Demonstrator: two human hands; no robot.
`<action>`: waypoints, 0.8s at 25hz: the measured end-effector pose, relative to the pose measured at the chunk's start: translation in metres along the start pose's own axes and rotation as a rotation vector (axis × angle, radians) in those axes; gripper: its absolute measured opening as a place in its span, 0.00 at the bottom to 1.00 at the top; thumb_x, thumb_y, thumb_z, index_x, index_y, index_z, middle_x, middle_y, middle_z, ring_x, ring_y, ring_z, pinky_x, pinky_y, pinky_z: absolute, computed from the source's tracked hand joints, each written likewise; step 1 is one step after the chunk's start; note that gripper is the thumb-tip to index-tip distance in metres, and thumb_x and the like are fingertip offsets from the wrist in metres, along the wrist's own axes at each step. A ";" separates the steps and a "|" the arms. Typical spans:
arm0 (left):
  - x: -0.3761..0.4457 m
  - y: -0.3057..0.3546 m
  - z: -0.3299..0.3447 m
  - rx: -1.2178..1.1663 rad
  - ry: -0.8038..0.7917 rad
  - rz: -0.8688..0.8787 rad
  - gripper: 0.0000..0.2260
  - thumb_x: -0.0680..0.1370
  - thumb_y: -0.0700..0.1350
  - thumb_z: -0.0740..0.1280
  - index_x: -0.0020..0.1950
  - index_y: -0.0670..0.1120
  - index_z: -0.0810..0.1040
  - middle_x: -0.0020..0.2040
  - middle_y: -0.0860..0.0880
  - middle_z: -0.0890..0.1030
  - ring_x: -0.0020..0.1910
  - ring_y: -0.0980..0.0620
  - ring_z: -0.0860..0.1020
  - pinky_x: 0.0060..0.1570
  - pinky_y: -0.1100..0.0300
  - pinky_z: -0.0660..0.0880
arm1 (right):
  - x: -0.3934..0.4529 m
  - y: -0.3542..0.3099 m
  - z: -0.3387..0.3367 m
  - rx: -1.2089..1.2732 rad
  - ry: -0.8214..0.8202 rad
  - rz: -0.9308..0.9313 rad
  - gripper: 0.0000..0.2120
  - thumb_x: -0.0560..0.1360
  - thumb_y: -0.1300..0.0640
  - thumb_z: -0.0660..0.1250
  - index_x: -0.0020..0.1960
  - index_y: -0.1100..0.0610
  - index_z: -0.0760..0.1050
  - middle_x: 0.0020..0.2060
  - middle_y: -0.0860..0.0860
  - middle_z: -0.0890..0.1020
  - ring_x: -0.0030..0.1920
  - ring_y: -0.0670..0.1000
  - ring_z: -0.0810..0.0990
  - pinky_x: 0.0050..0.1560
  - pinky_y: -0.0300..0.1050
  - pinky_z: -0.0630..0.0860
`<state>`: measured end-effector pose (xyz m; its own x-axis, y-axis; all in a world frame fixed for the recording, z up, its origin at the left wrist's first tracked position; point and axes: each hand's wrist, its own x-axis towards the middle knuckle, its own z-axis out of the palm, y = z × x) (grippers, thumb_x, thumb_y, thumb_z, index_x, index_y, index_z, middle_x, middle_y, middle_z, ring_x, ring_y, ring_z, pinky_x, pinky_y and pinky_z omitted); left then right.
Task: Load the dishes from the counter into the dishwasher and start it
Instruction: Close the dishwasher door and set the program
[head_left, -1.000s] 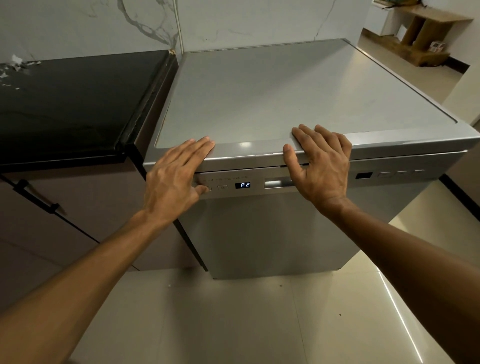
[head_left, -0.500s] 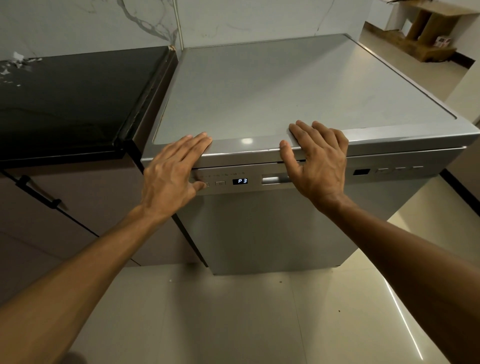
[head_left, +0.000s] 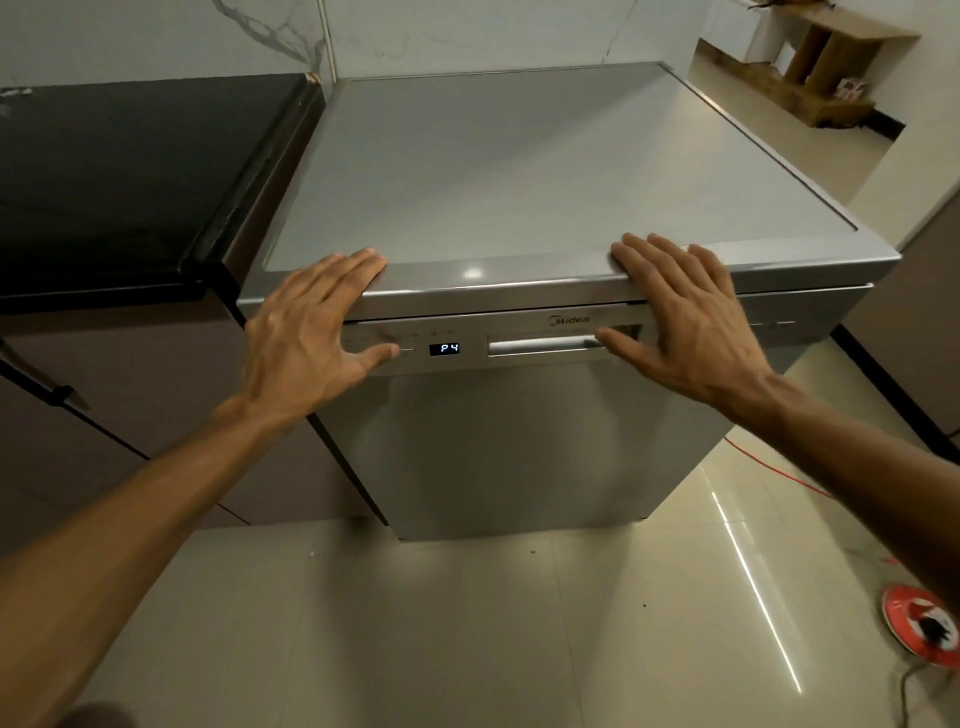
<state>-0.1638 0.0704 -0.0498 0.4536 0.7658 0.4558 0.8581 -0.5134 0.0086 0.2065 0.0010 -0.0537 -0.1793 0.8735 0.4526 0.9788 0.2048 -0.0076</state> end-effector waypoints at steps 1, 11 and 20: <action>0.000 0.000 0.000 -0.012 0.007 -0.008 0.38 0.73 0.67 0.67 0.77 0.51 0.61 0.76 0.49 0.66 0.74 0.47 0.64 0.71 0.50 0.58 | -0.005 0.010 -0.005 -0.006 -0.004 0.012 0.38 0.75 0.35 0.59 0.78 0.54 0.57 0.77 0.54 0.61 0.77 0.55 0.57 0.77 0.55 0.49; 0.004 0.009 0.006 -0.137 0.178 -0.060 0.25 0.81 0.60 0.55 0.73 0.47 0.71 0.70 0.47 0.74 0.70 0.47 0.70 0.67 0.59 0.60 | -0.042 0.128 -0.044 -0.090 -0.166 0.138 0.50 0.67 0.55 0.79 0.79 0.51 0.52 0.77 0.55 0.59 0.77 0.60 0.56 0.76 0.60 0.52; 0.005 0.014 0.011 -0.155 0.289 -0.006 0.22 0.82 0.55 0.60 0.69 0.43 0.74 0.66 0.42 0.77 0.67 0.43 0.74 0.66 0.48 0.68 | -0.047 0.141 -0.039 -0.099 -0.098 0.092 0.48 0.67 0.57 0.78 0.79 0.50 0.54 0.77 0.54 0.61 0.76 0.60 0.59 0.75 0.60 0.55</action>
<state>-0.1471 0.0716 -0.0576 0.3424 0.6387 0.6891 0.8038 -0.5788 0.1371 0.3565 -0.0286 -0.0414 -0.0924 0.9266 0.3645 0.9956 0.0815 0.0451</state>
